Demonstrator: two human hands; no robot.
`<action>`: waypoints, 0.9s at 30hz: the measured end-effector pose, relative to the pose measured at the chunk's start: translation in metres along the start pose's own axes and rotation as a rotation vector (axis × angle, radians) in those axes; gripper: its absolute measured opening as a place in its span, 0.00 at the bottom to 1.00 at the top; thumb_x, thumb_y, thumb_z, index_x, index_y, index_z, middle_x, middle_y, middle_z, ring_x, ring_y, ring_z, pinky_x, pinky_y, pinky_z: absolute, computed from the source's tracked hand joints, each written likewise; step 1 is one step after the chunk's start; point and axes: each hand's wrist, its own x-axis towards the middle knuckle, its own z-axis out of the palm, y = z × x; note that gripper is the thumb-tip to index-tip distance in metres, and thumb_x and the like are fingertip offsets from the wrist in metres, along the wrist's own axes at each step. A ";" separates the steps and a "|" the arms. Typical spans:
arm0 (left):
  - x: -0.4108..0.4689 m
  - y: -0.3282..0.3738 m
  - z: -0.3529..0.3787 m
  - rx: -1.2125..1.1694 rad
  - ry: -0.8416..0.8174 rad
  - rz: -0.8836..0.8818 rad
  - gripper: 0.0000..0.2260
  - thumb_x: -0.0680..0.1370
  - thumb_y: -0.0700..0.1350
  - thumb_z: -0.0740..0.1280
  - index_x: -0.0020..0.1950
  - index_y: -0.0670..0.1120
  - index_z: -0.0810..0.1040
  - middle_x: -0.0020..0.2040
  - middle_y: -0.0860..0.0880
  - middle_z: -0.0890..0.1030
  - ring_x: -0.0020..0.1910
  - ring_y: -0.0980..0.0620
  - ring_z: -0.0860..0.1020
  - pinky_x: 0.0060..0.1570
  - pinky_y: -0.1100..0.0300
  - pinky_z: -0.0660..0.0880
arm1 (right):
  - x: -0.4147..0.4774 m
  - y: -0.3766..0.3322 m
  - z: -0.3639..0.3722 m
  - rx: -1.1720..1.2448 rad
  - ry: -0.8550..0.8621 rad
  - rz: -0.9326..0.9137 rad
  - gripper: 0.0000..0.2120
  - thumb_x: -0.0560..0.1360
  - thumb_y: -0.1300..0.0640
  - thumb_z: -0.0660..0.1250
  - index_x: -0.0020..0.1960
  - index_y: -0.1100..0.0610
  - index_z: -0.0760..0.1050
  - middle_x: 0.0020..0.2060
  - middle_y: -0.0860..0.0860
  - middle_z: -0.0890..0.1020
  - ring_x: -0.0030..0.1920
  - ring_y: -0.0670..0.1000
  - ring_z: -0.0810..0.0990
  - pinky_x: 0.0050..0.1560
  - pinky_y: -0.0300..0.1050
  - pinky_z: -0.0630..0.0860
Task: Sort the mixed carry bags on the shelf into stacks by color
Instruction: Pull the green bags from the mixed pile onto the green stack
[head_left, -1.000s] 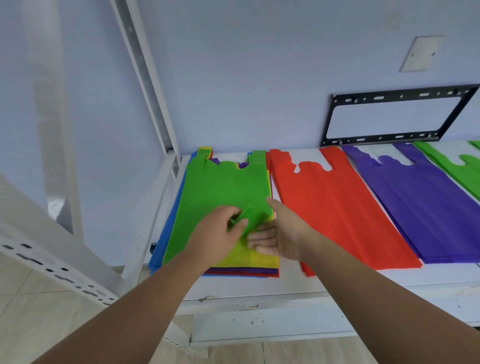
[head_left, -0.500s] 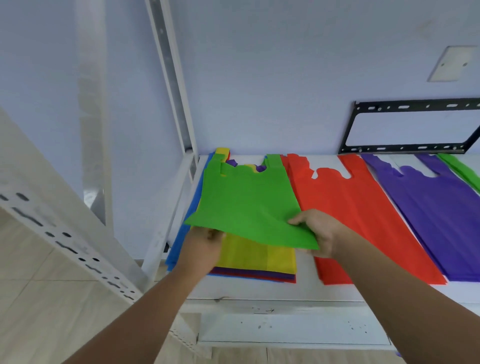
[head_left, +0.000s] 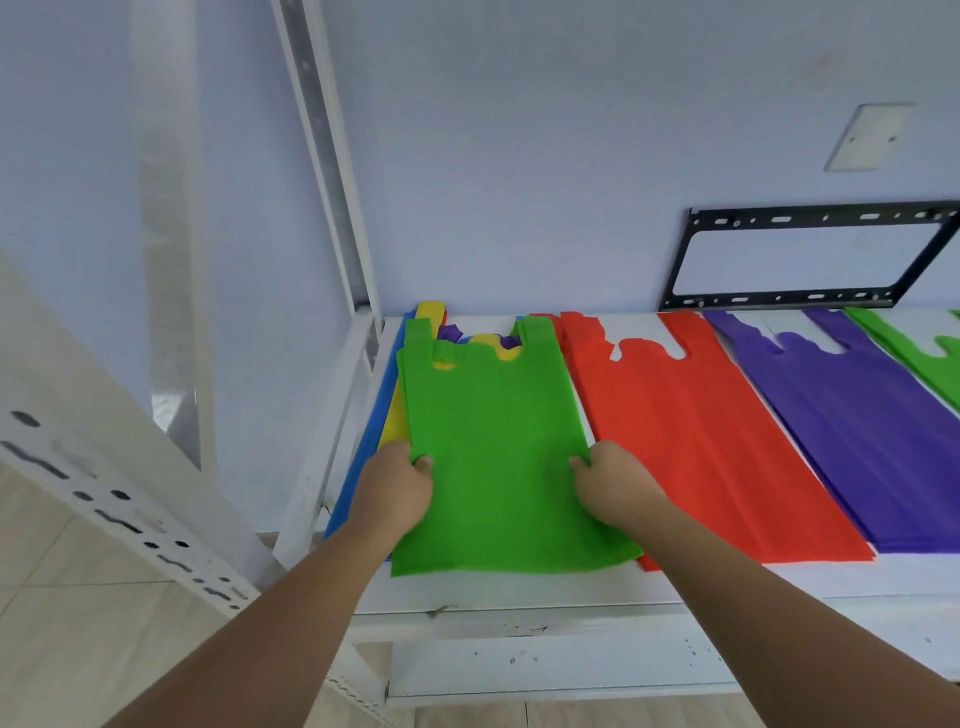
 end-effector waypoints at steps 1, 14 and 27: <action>0.000 0.000 0.001 -0.014 0.033 0.020 0.12 0.82 0.47 0.62 0.41 0.42 0.72 0.35 0.47 0.74 0.31 0.51 0.70 0.28 0.58 0.64 | -0.002 0.002 0.002 0.000 0.042 -0.002 0.15 0.81 0.51 0.57 0.38 0.54 0.65 0.34 0.51 0.73 0.35 0.53 0.73 0.36 0.45 0.68; -0.008 0.076 0.017 -0.242 0.210 0.437 0.16 0.82 0.49 0.62 0.40 0.40 0.71 0.31 0.42 0.74 0.31 0.41 0.73 0.32 0.44 0.68 | -0.030 0.052 -0.042 0.243 0.504 -0.062 0.15 0.82 0.49 0.55 0.41 0.57 0.70 0.34 0.51 0.76 0.38 0.57 0.75 0.38 0.48 0.66; -0.080 0.266 0.165 -0.283 0.029 0.699 0.14 0.82 0.49 0.63 0.41 0.40 0.73 0.33 0.43 0.77 0.33 0.43 0.75 0.34 0.44 0.70 | -0.091 0.249 -0.170 0.321 0.747 0.146 0.18 0.83 0.50 0.55 0.40 0.61 0.70 0.32 0.55 0.76 0.34 0.56 0.75 0.33 0.48 0.66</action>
